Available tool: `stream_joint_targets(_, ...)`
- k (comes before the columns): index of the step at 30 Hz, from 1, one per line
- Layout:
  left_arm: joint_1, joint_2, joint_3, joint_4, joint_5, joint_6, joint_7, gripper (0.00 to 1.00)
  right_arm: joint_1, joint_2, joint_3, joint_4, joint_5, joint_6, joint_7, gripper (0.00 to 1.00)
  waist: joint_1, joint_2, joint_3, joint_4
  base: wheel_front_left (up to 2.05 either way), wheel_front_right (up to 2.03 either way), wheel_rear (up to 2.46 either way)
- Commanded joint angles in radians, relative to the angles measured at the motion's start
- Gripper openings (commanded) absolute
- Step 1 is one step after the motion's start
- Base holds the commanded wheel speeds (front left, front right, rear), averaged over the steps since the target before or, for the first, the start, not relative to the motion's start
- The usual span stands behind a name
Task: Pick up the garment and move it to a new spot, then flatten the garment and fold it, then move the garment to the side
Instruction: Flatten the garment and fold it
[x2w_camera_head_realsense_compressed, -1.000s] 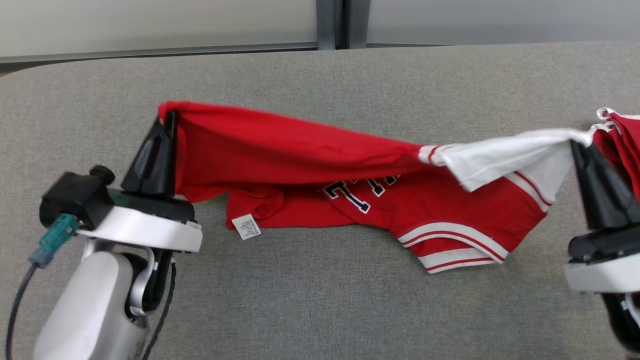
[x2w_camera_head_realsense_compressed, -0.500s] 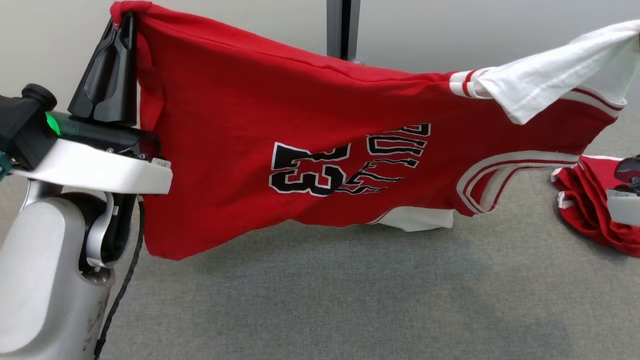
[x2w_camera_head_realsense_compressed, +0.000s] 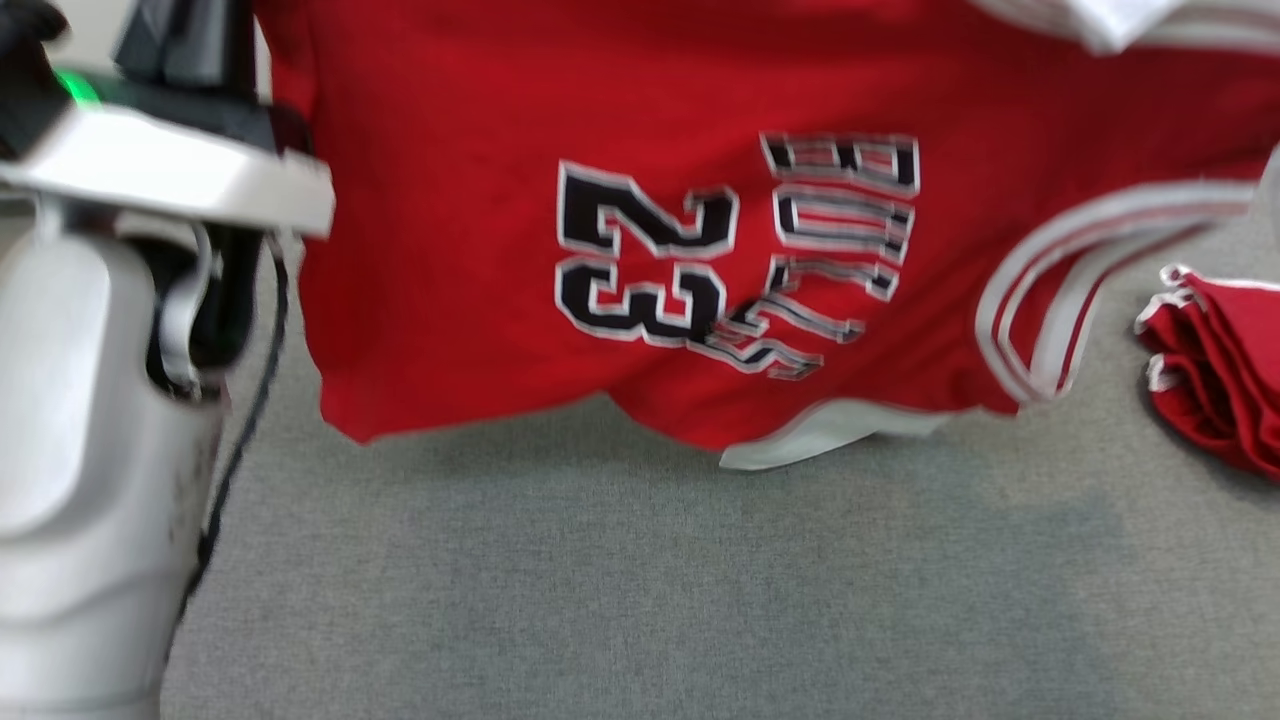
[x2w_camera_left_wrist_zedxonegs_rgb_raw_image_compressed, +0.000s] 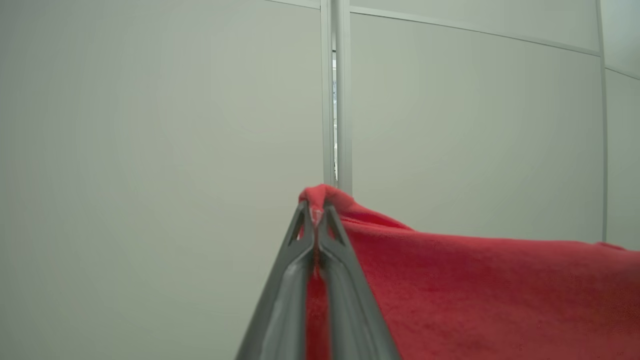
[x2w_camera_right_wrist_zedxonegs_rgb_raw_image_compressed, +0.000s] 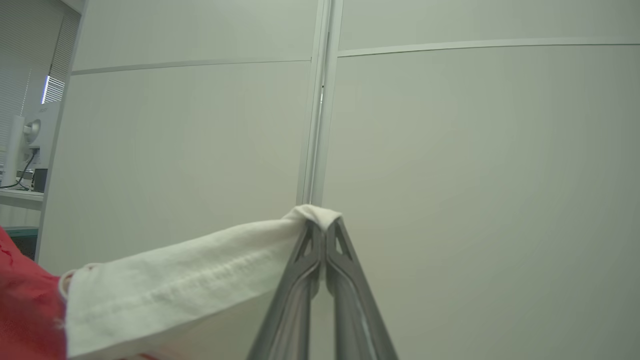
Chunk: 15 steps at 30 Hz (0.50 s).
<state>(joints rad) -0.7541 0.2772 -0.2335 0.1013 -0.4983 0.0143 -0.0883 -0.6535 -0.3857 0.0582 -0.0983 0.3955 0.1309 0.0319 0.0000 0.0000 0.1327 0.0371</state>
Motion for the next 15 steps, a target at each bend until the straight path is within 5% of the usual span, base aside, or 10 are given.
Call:
stream_joint_targets(1, -0.069, -0.002, 0.002, 0.058, 0.003, -0.014, -0.021, 0.0, -0.075, -0.003, 0.022, 0.046, 0.016, 0.0, -0.011, 0.0, 0.0, 0.0, 0.053, 0.005, 0.0, 0.0, 0.0)
stream_joint_targets(15, -0.506, -0.06, -0.001, 0.595, -0.003, -0.118, -0.161, 0.0, -0.667, 0.103, 0.23, 0.599, 0.105, 0.0, -0.163, 0.0, 0.0, 0.0, 0.193, -0.027, 0.0, 0.0, 0.0)
